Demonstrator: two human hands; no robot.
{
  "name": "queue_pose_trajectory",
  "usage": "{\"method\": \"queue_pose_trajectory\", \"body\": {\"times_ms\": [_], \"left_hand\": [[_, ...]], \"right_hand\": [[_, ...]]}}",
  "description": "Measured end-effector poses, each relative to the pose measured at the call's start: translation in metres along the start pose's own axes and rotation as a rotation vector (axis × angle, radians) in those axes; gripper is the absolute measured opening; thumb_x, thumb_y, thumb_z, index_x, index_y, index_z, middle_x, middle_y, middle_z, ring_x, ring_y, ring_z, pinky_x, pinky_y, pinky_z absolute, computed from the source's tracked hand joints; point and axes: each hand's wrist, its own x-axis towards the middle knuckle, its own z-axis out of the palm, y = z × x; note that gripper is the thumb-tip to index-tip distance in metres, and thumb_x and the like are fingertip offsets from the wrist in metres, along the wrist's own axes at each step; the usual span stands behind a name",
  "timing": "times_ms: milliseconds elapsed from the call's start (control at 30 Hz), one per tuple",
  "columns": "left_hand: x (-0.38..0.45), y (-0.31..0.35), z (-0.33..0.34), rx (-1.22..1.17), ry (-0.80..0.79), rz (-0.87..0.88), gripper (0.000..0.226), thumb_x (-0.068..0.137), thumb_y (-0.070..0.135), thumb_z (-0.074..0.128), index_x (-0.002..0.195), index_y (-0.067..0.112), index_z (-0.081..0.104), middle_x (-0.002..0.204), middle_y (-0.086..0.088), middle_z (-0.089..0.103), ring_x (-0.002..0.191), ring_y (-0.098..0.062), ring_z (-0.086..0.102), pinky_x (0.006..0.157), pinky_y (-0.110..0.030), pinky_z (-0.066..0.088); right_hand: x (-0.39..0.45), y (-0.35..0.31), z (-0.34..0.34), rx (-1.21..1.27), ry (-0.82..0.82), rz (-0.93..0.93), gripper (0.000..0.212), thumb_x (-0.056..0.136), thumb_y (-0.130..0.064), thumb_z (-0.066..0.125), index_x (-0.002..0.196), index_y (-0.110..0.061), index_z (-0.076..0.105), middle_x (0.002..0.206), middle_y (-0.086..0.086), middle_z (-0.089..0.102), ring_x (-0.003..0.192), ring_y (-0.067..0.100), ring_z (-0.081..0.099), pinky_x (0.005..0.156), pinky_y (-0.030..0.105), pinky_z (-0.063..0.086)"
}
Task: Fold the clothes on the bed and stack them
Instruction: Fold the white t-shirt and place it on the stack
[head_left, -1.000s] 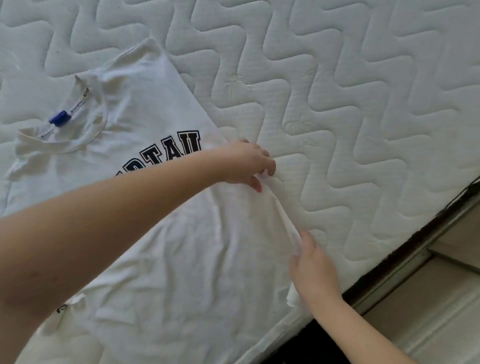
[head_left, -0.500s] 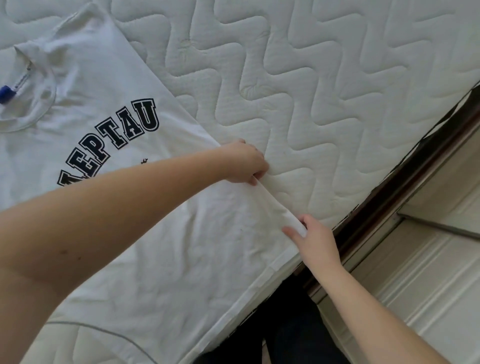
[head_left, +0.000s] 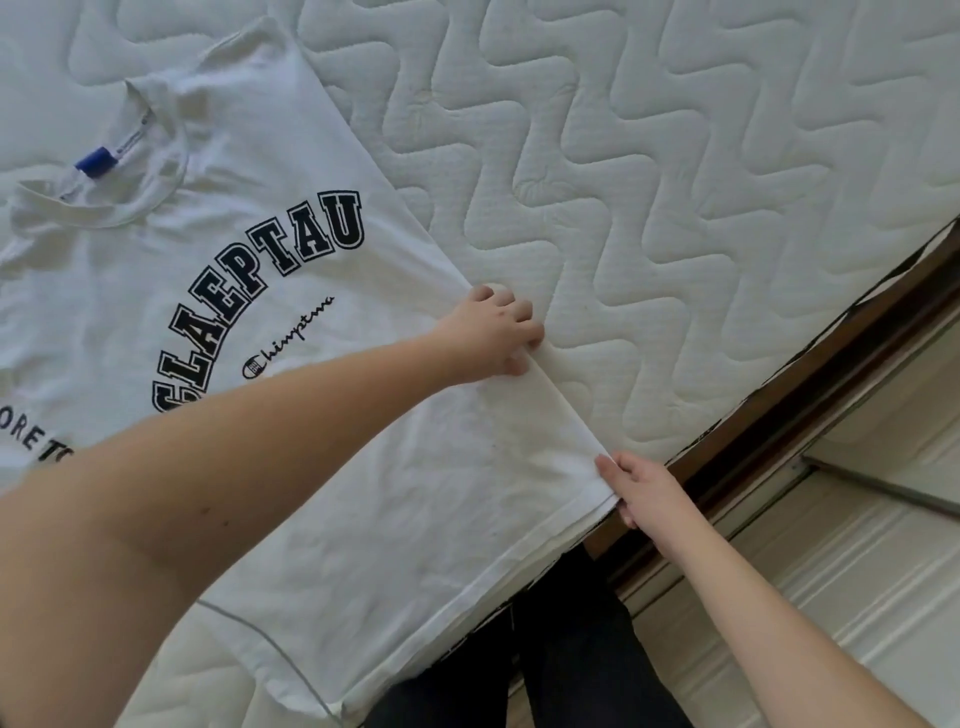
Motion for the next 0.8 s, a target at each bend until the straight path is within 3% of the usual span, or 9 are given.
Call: {"method": "queue_pose_trajectory", "body": {"times_ms": [100,233,300,433,533,667,800], "left_hand": [[-0.004,-0.003,0.0,-0.001,0.002,-0.02,0.035,0.092,0.041,0.057,0.124,0.029,0.052,0.125,0.004,0.05,0.117,-0.021,0.045,0.099,-0.037,0.03],[0.002,-0.002,-0.002,-0.045,-0.002,-0.067,0.023,0.096,0.036,0.054,0.118,0.029,0.056,0.122,0.004,0.053,0.115,-0.022,0.048,0.096,-0.036,0.032],[0.006,-0.001,-0.003,-0.077,-0.005,-0.09,0.023,0.094,0.039,0.056,0.115,0.028,0.056,0.12,0.003,0.054,0.115,-0.022,0.048,0.096,-0.036,0.032],[0.0,-0.003,-0.007,-0.241,0.11,-0.165,0.028,0.097,0.039,0.052,0.121,0.026,0.056,0.121,0.001,0.055,0.116,-0.023,0.049,0.098,-0.036,0.032],[-0.023,-0.017,-0.019,-0.438,0.262,-0.291,0.023,0.099,0.031,0.051,0.116,0.02,0.06,0.111,-0.001,0.059,0.106,-0.024,0.055,0.093,-0.035,0.037],[-0.078,-0.049,-0.038,-0.661,0.426,-0.53,0.017,0.097,0.021,0.052,0.102,0.01,0.064,0.095,-0.006,0.063,0.088,-0.025,0.058,0.081,-0.04,0.047],[-0.145,-0.086,-0.032,-0.678,0.511,-0.822,0.014,0.097,0.023,0.05,0.09,0.015,0.059,0.083,0.0,0.059,0.082,-0.021,0.055,0.071,-0.033,0.041]], "right_hand": [[0.001,-0.002,0.0,-0.085,0.132,-0.071,0.038,0.093,-0.05,0.057,0.082,-0.017,0.07,0.06,-0.001,0.057,0.052,0.013,0.052,0.057,0.027,0.042],[-0.006,-0.005,0.004,-0.139,0.102,-0.125,0.014,0.083,-0.045,0.073,0.089,-0.033,0.072,0.078,-0.014,0.073,0.067,0.001,0.067,0.055,0.011,0.046],[-0.006,-0.003,0.005,-0.129,0.092,-0.096,0.012,0.085,-0.036,0.073,0.095,-0.03,0.07,0.078,-0.014,0.074,0.063,0.0,0.066,0.052,0.014,0.047],[0.0,-0.007,0.001,-0.141,0.077,0.033,0.014,0.094,-0.034,0.062,0.102,-0.023,0.064,0.057,0.001,0.066,0.046,0.009,0.058,0.049,0.024,0.049],[0.001,-0.014,-0.001,-0.329,0.054,0.121,0.02,0.097,-0.045,0.053,0.103,-0.027,0.056,0.065,0.005,0.07,0.05,0.017,0.065,0.05,0.03,0.051],[-0.01,-0.037,-0.008,-0.903,0.319,0.068,0.036,0.092,-0.063,0.045,0.095,-0.027,0.046,0.074,-0.007,0.058,0.061,0.012,0.057,0.049,0.027,0.043],[-0.011,-0.084,0.001,-0.877,0.359,-0.015,0.033,0.096,-0.057,0.04,0.086,-0.027,0.046,0.071,-0.005,0.059,0.06,0.013,0.054,0.049,0.027,0.037]]}}
